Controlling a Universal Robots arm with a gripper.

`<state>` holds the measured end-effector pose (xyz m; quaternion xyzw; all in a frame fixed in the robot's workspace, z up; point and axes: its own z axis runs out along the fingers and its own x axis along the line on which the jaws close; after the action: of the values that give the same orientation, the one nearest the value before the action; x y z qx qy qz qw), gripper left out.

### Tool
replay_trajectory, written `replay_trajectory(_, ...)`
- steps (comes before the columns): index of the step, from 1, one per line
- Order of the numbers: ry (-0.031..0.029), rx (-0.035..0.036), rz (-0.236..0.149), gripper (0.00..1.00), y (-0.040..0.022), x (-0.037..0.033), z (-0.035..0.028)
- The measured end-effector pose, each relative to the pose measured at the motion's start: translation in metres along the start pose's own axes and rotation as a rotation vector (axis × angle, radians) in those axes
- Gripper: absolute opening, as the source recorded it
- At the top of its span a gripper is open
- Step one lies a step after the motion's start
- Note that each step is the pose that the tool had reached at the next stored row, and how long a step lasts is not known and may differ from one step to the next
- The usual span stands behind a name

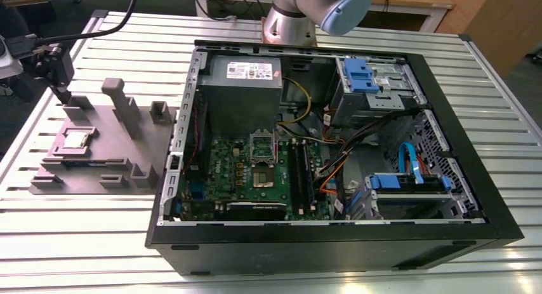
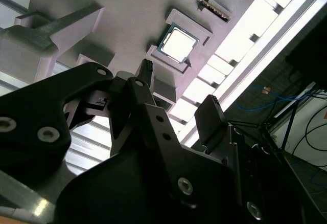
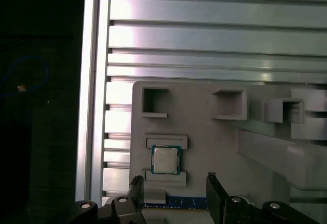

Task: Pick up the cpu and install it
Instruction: 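Pick up the cpu and move it towards the insertion slot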

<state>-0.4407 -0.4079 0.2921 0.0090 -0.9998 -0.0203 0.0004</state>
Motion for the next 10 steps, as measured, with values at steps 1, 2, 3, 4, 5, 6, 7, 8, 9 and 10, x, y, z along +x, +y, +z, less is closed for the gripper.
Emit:
replay_trajectory(1,0.0000,0.0000,0.000,0.60,0.0000,0.0000,0.0000)
replay_trajectory(2,0.0000,0.0000,0.000,0.60,0.0000,0.0000,0.0000)
replay_trajectory(3,0.0000,0.0000,0.000,0.60,0.0000,0.0000,0.0001)
replay_trajectory(4,-0.0002,-0.0001,0.000,0.60,0.0000,0.0000,0.0005)
replay_trajectory(5,-0.0005,-0.0003,0.000,0.60,0.0000,0.0000,0.0014)
replay_trajectory(6,-0.0001,-0.0001,0.000,0.60,-0.0001,0.0000,0.0025)
replay_trajectory(7,0.0000,0.0000,0.000,0.60,-0.0002,0.0000,0.0039)
replay_trajectory(8,-0.0001,-0.0001,0.000,0.60,-0.0002,0.0000,0.0055)
replay_trajectory(9,0.0000,0.0000,0.000,0.60,-0.0003,0.0000,0.0072)
replay_trajectory(10,0.0000,0.0000,0.000,0.60,-0.0004,0.0000,0.0087)
